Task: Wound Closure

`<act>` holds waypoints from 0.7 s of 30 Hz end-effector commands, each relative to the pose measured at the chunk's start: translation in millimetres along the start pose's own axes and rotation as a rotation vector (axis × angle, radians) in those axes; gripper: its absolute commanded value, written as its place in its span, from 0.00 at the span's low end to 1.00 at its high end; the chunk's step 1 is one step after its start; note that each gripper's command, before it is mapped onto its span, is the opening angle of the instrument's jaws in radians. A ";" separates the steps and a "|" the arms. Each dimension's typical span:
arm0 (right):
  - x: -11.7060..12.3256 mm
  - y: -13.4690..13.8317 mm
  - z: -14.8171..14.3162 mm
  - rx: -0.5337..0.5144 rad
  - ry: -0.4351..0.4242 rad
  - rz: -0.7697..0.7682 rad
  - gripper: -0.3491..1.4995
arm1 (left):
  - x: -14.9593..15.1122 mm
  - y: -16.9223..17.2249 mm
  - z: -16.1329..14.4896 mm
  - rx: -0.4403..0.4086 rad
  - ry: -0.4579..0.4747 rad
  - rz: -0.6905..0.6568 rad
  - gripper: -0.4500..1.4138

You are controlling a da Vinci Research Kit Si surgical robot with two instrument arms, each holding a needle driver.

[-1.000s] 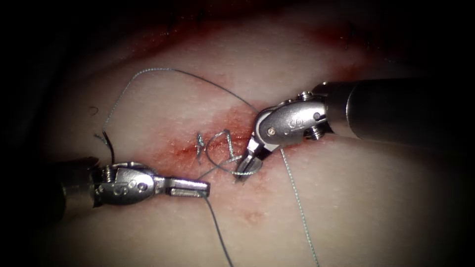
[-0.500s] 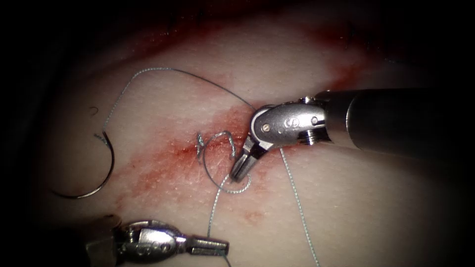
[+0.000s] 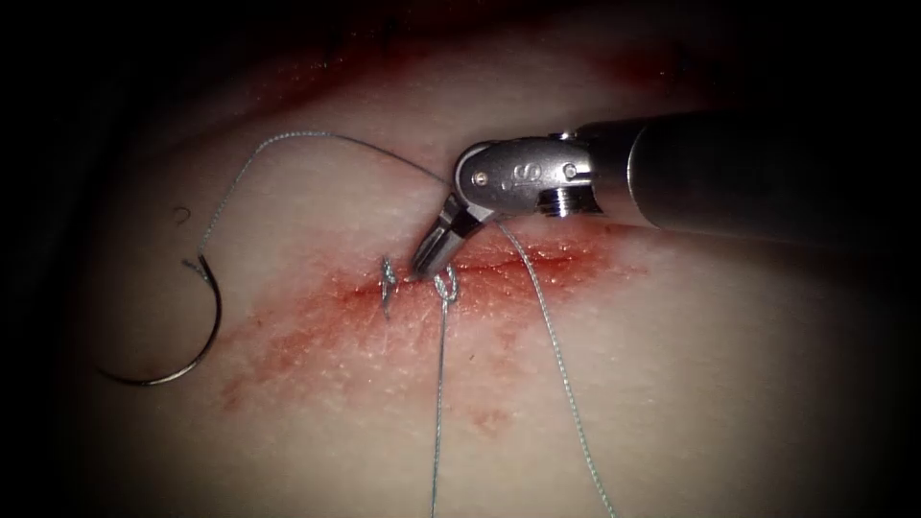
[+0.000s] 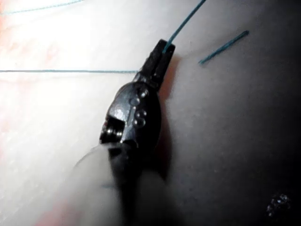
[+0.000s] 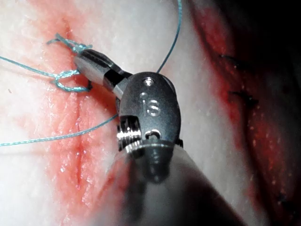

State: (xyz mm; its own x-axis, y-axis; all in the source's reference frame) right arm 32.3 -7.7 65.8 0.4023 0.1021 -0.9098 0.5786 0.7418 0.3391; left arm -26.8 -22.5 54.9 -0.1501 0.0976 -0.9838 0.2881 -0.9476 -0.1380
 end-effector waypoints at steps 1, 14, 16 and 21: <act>-0.6 1.0 1.0 -0.019 -0.006 -0.005 0.00 | -0.2 0.7 1.0 -0.008 0.005 -0.003 0.00; -2.1 3.5 -0.5 -0.225 -0.040 0.046 0.00 | 1.5 5.4 3.6 -0.048 0.032 -0.034 0.00; -2.2 3.8 -0.4 -0.244 -0.040 0.046 0.00 | 1.4 6.0 3.8 -0.052 0.034 -0.040 0.00; -2.0 4.6 0.0 -0.301 -0.057 0.034 0.00 | 1.9 7.7 4.2 -0.056 0.040 -0.051 0.00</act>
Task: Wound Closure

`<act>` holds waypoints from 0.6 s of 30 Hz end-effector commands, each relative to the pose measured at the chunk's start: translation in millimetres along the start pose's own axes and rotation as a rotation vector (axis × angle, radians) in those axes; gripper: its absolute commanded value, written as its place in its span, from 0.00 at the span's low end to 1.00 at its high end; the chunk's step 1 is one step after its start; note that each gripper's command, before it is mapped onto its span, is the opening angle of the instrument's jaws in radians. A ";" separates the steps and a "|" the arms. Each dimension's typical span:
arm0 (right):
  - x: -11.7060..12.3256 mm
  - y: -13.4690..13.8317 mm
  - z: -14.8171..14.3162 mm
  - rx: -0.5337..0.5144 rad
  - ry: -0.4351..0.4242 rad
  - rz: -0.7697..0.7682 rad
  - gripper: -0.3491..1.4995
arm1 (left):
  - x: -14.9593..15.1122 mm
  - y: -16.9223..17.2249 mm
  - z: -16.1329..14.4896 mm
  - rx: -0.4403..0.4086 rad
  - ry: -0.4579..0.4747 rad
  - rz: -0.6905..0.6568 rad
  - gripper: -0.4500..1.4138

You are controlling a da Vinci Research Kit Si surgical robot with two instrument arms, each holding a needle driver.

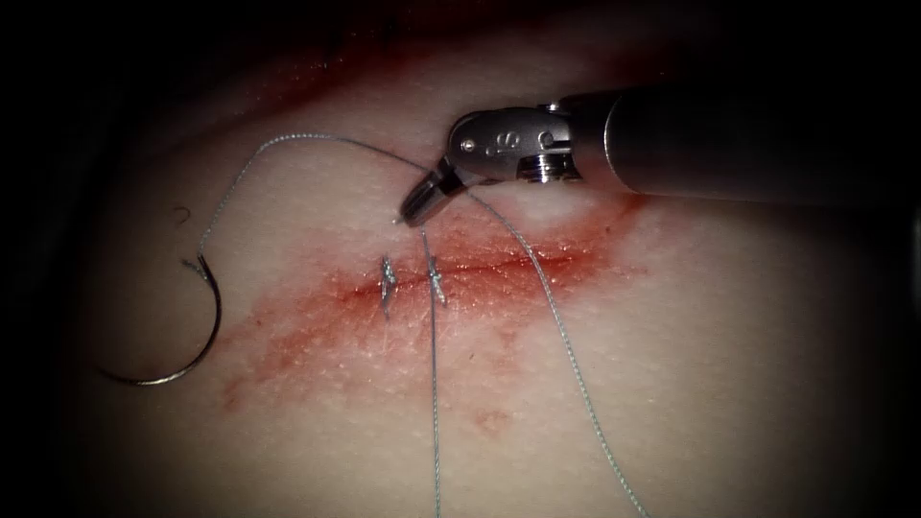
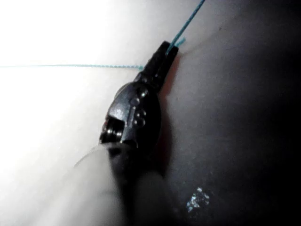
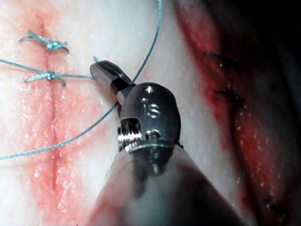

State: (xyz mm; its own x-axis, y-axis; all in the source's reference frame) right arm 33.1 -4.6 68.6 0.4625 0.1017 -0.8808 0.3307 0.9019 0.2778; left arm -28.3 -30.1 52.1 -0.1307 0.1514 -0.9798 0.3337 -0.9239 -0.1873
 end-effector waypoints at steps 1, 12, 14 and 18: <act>0.1 0.7 1.1 -0.020 -0.006 -0.009 0.00 | 0.0 1.2 1.1 -0.016 0.019 0.001 0.00; -0.2 0.9 0.6 -0.059 -0.065 -0.037 0.00 | -0.1 2.7 3.2 -0.067 0.076 0.006 0.00; -0.3 0.9 0.6 -0.071 -0.070 -0.039 0.00 | -0.3 2.6 3.4 -0.064 0.080 0.009 0.00; -0.3 0.7 0.7 -0.091 -0.090 -0.052 0.00 | -0.3 2.6 3.5 -0.058 0.081 0.010 0.00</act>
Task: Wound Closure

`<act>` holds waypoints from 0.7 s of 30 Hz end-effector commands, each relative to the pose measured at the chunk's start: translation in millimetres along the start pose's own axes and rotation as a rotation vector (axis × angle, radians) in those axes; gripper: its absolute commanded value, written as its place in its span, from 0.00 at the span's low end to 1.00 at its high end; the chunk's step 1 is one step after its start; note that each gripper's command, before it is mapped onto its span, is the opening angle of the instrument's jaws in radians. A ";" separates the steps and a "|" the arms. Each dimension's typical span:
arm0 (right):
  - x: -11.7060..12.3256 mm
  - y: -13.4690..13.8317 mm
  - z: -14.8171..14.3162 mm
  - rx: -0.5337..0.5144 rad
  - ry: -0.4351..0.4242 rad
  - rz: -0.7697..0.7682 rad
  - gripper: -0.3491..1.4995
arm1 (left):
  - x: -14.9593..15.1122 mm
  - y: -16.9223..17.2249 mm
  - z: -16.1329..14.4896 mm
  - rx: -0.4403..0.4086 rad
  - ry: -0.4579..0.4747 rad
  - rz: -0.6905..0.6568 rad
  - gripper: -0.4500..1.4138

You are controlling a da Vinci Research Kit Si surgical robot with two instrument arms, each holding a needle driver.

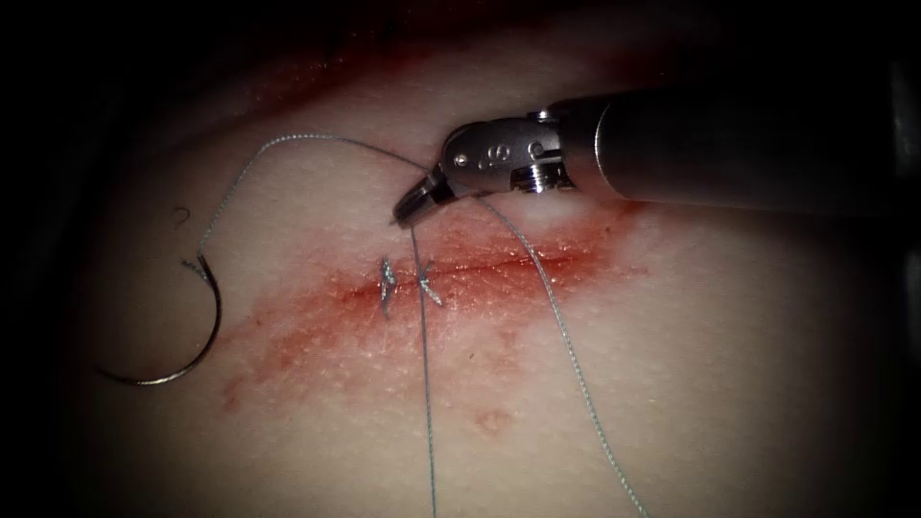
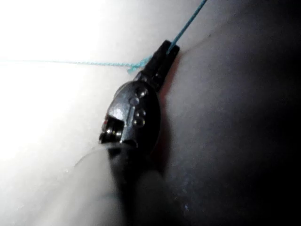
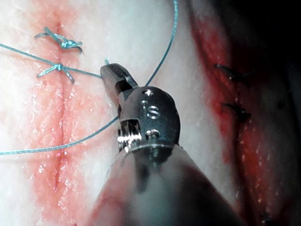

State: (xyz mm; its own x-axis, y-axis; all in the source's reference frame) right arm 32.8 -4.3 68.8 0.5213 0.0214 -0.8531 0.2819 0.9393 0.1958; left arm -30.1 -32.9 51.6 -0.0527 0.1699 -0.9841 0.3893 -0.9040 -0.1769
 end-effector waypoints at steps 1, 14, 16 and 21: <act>0.0 0.2 1.1 -0.007 0.001 0.002 0.00 | -0.3 0.1 0.7 0.009 0.001 -0.005 0.00; 1.4 -2.8 -2.0 -0.054 0.126 0.030 0.70 | 4.9 -7.9 -4.7 0.176 -0.061 0.129 0.00; 1.6 -3.4 -3.2 -0.070 0.146 0.050 0.74 | 5.5 -9.2 -5.8 0.196 -0.083 0.155 0.00; 1.9 -4.3 -5.5 -0.101 0.172 0.087 0.75 | 6.7 -11.6 -8.6 0.241 -0.123 0.208 0.00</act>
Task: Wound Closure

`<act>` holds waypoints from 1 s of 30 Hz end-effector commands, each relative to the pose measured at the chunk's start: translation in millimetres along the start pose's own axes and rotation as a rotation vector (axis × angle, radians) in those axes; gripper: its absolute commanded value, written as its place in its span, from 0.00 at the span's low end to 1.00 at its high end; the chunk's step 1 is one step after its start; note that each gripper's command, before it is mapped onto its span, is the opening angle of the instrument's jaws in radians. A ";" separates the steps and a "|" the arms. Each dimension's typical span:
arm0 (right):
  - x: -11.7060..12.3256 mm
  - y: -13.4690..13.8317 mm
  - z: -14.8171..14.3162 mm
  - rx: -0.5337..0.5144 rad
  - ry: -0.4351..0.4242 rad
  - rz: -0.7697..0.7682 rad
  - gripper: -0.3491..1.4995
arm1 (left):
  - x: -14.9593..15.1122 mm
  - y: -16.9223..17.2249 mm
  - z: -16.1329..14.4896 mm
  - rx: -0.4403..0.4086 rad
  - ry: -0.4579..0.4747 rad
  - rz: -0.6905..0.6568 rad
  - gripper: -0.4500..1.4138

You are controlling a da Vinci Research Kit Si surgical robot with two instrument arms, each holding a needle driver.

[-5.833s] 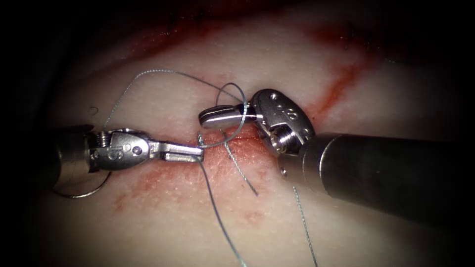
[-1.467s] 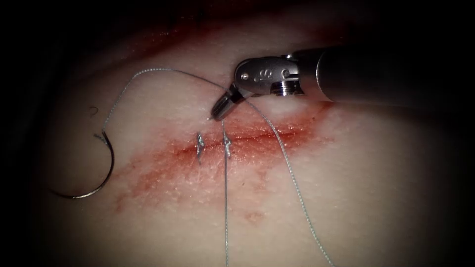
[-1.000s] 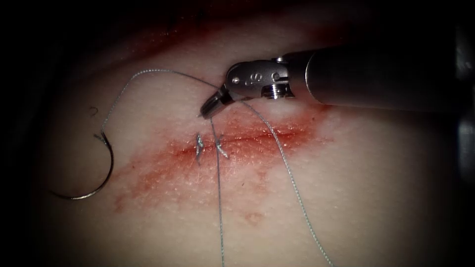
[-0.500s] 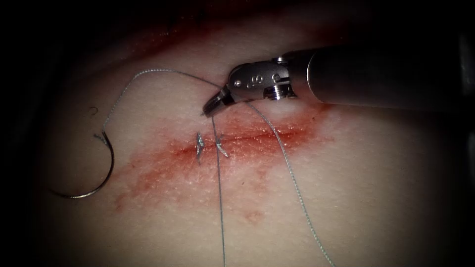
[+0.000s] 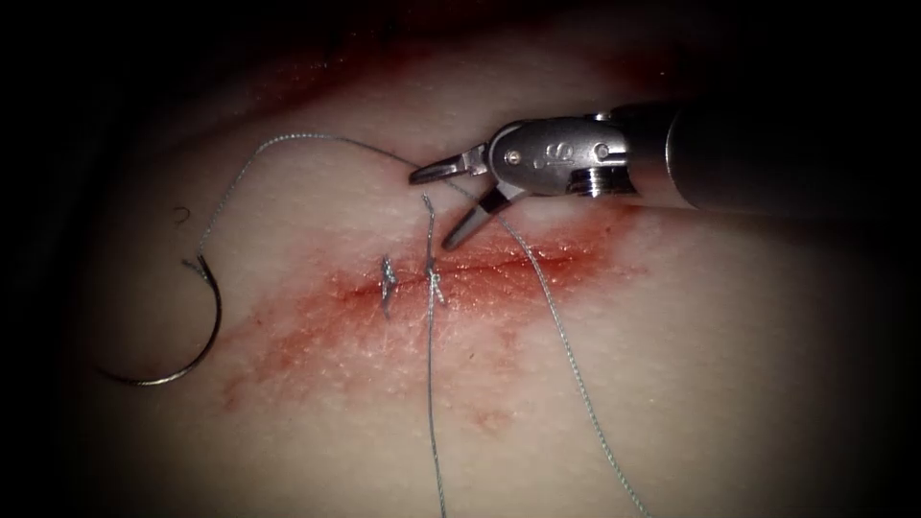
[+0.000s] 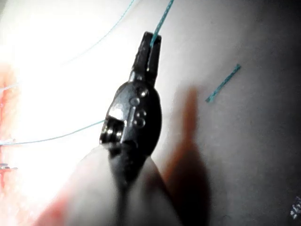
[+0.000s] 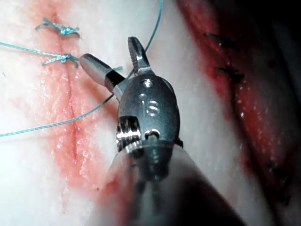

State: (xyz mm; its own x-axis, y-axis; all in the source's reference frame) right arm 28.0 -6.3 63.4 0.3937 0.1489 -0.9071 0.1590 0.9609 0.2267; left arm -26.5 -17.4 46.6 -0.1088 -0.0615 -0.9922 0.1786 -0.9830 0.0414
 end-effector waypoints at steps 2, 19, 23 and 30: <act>0.2 -0.5 -0.8 -0.026 0.014 0.025 0.75 | -0.5 -0.7 -0.4 0.021 -0.024 0.025 0.00; 2.9 -6.5 3.7 0.001 0.270 0.017 0.19 | 2.8 -12.5 -7.6 0.111 -0.065 0.273 0.00; 2.1 -7.8 6.5 0.035 0.279 0.020 0.00 | 2.0 -13.7 -7.9 0.101 -0.050 0.321 0.00; 2.1 -8.1 8.8 0.076 0.335 0.060 0.00 | 1.3 -14.6 -7.8 0.077 0.003 0.353 0.00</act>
State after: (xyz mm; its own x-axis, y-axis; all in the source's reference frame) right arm 34.7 -15.5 62.3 0.0736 0.2934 -0.9532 0.2241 0.9265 0.3024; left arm -20.9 -1.3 43.3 -0.0417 -0.4042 -0.9137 0.1316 -0.9088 0.3960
